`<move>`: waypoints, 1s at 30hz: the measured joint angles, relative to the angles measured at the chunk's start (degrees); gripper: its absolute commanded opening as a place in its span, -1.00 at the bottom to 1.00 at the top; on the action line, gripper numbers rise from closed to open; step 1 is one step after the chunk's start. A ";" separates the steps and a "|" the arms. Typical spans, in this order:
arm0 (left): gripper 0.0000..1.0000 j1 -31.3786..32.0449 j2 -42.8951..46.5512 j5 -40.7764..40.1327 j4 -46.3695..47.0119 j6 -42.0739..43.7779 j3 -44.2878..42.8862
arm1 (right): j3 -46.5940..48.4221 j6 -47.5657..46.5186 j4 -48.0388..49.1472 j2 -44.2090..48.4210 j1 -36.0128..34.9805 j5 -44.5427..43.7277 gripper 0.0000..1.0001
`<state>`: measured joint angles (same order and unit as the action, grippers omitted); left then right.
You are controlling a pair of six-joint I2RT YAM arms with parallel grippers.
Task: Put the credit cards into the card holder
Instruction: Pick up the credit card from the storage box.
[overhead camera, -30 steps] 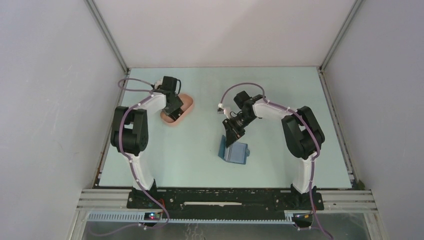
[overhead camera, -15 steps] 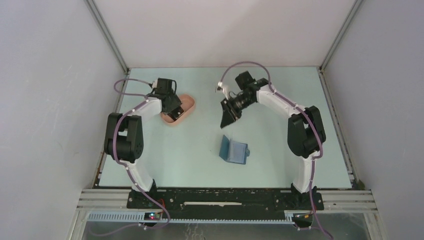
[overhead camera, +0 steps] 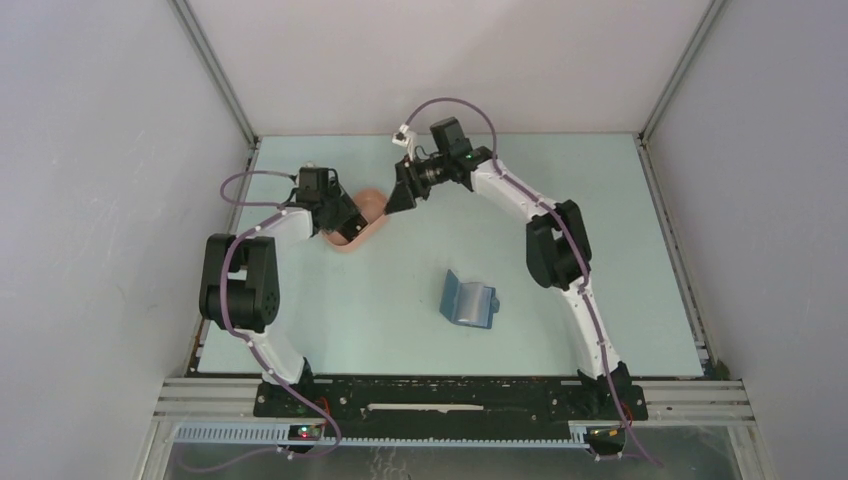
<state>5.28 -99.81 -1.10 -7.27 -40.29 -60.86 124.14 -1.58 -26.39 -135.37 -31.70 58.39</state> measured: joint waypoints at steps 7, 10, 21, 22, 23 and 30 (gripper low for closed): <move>-0.51 -0.85 0.00 4.44 2.51 -0.76 0.13 | 2.58 9.66 6.23 -7.76 -1.79 -3.45 0.61; -0.51 -0.96 0.00 5.73 3.15 -1.03 0.13 | 5.84 11.30 7.48 -10.05 -2.49 -4.04 0.59; -0.52 -1.57 0.00 7.87 3.82 -1.73 0.13 | 12.11 13.99 9.51 -14.82 -3.32 -7.50 0.51; -0.52 -1.70 0.00 8.04 3.96 -1.79 0.15 | 12.35 14.10 9.51 -15.26 -3.32 -7.98 0.50; -0.53 -1.84 0.00 8.28 4.13 -1.84 0.20 | 12.46 14.14 9.55 -15.52 -3.34 -8.28 0.50; -0.53 -2.27 0.09 9.70 5.99 -2.29 1.36 | 14.38 14.12 9.51 -18.32 -3.72 -9.33 0.46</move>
<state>3.01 -99.72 8.60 -1.28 -42.59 -59.51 138.52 12.53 -16.88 -153.69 -35.42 49.06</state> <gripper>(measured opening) 0.588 0.741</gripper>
